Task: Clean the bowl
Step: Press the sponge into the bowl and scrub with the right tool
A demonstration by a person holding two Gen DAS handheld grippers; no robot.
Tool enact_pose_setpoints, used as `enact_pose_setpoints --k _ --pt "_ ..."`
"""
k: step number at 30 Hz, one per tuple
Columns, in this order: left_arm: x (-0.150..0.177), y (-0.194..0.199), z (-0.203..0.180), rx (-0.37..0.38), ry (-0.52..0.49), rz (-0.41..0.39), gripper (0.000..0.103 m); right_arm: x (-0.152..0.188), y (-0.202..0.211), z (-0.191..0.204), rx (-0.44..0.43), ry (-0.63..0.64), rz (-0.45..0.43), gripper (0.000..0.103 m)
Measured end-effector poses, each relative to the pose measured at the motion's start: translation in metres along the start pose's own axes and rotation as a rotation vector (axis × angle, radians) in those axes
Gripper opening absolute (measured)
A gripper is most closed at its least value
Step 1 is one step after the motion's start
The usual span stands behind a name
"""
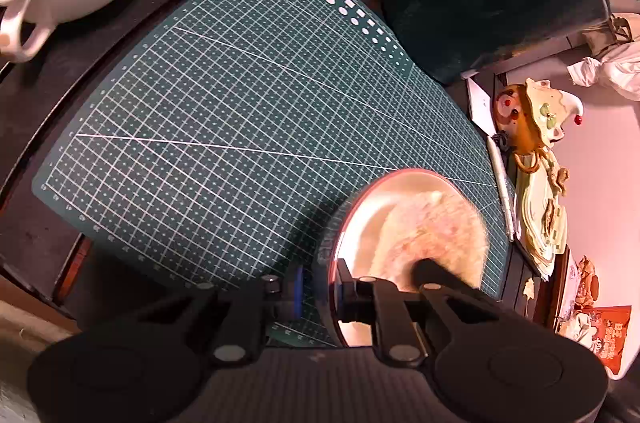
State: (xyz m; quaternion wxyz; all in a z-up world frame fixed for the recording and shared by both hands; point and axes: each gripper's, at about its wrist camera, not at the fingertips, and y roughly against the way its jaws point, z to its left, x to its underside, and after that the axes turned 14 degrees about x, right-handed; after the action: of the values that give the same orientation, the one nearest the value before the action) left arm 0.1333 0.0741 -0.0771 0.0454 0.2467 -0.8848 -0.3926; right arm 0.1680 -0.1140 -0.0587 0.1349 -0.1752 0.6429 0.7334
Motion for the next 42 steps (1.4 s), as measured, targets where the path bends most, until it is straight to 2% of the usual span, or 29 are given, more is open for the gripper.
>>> enact_pose_setpoints --k 2,5,7,9,14,16,19,21,26,27,32,36,39,42 --pt "0.001 0.001 -0.004 0.007 -0.001 0.001 0.014 0.002 -0.007 0.0 0.004 0.002 0.018 0.009" --pt "0.0 0.0 -0.004 0.026 -0.006 0.007 0.014 0.009 -0.002 0.011 0.106 0.058 -0.019 0.009" --pt "-0.001 -0.002 -0.003 0.028 -0.01 0.008 0.014 0.012 0.007 0.023 0.23 0.123 -0.077 0.009" --pt "-0.004 -0.003 0.002 0.035 0.001 0.012 0.014 0.013 0.015 0.026 0.265 0.143 -0.11 0.009" --pt "-0.007 -0.006 0.002 0.037 0.003 0.012 0.014 0.009 0.04 0.017 0.286 0.12 -0.171 0.009" --pt "-0.009 -0.008 0.003 0.036 0.006 0.013 0.014 0.006 0.049 0.011 0.229 0.079 -0.195 0.009" --pt "-0.009 -0.011 0.004 0.036 0.008 0.012 0.014 0.005 0.043 0.007 0.12 0.048 -0.146 0.009" --pt "-0.01 -0.011 0.004 0.035 0.008 0.012 0.014 0.005 0.032 0.009 0.085 0.047 -0.109 0.009" --pt "-0.01 -0.01 0.003 0.04 0.018 0.013 0.014 0.008 0.001 0.012 0.062 0.032 -0.026 0.009" --pt "-0.009 -0.009 0.005 0.041 0.018 0.014 0.014 0.009 -0.005 0.011 0.068 0.033 -0.018 0.009" --pt "-0.009 -0.014 0.012 0.05 0.021 0.017 0.015 0.013 0.005 0.023 0.242 0.119 -0.074 0.009" --pt "-0.014 -0.02 0.018 0.048 0.018 0.018 0.015 0.009 0.025 0.018 0.268 0.113 -0.125 0.009" --pt "-0.01 -0.017 0.0 0.04 0.016 0.019 0.015 0.006 0.042 0.013 0.288 0.097 -0.176 0.009" --pt "-0.012 -0.016 0.002 0.038 0.014 0.018 0.015 0.005 0.054 0.01 0.28 0.066 -0.23 0.009"
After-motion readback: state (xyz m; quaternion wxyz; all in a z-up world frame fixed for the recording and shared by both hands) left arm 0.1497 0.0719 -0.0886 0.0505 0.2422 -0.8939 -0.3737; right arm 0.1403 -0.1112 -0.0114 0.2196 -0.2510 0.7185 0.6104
